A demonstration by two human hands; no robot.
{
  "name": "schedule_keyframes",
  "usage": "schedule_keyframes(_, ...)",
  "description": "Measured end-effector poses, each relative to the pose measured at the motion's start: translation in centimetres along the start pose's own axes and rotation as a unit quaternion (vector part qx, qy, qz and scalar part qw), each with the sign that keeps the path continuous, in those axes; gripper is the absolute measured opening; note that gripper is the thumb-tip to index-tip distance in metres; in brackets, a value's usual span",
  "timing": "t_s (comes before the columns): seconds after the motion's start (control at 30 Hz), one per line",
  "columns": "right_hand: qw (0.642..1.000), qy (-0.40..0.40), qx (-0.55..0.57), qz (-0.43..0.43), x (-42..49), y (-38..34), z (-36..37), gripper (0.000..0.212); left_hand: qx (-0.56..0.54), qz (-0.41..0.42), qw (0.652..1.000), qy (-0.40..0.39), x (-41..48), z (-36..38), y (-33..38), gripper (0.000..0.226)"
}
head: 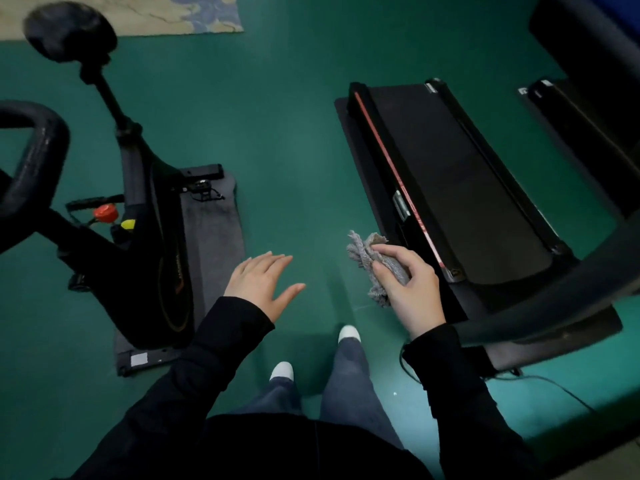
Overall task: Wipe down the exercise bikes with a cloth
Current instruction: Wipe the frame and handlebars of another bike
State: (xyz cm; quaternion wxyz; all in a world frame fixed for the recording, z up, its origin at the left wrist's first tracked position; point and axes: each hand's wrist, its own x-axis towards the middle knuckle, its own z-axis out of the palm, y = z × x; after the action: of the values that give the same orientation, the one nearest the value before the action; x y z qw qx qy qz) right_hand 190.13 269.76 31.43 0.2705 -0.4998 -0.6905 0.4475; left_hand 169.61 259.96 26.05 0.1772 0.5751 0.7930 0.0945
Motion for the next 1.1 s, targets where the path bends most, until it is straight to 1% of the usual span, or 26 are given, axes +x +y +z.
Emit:
schedule_keyframes(0.17, 0.995, -0.089, -0.001, -0.033, 6.5, -0.6, 0.2, 0.023, -0.016, -0.098, 0.995, 0.027, 2.3, -0.7, -0.2, 0.061)
schedule_keyframes(0.27, 0.986, -0.144, -0.021, -0.076, 10.4, -1.1, -0.3, 0.022, -0.031, -0.164, 0.985, 0.054, 4.4, -1.2, 0.7, 0.061)
schedule_keyframes(0.33, 0.981, -0.165, -0.027, -0.1, 13.0, -1.2, -1.1, 0.022, -0.041, -0.192, 0.978, 0.065, 5.8, -1.2, 1.8, 0.061)
schedule_keyframes(0.5, 0.972, -0.201, -0.02, -0.118, 18.7, -0.9, -3.0, 0.022, -0.057, -0.238, 0.966, 0.089, 8.8, -1.3, 4.6, 0.06)
schedule_keyframes(0.7, 0.958, -0.25, -0.021, -0.14, 23.0, -0.9, -2.5, 0.023, -0.063, -0.295, 0.948, 0.099, 10.1, -1.0, 5.6, 0.061)
schedule_keyframes(0.9, 0.94, -0.302, -0.033, -0.156, 26.7, -2.3, 0.2, 0.021, -0.066, -0.346, 0.93, 0.104, 11.8, -1.5, 4.2, 0.062)
schedule_keyframes(1.1, 0.927, -0.324, -0.034, -0.187, 31.1, -5.1, 4.8, 0.02, -0.083, -0.374, 0.916, 0.122, 14.9, -2.9, 0.8, 0.062)
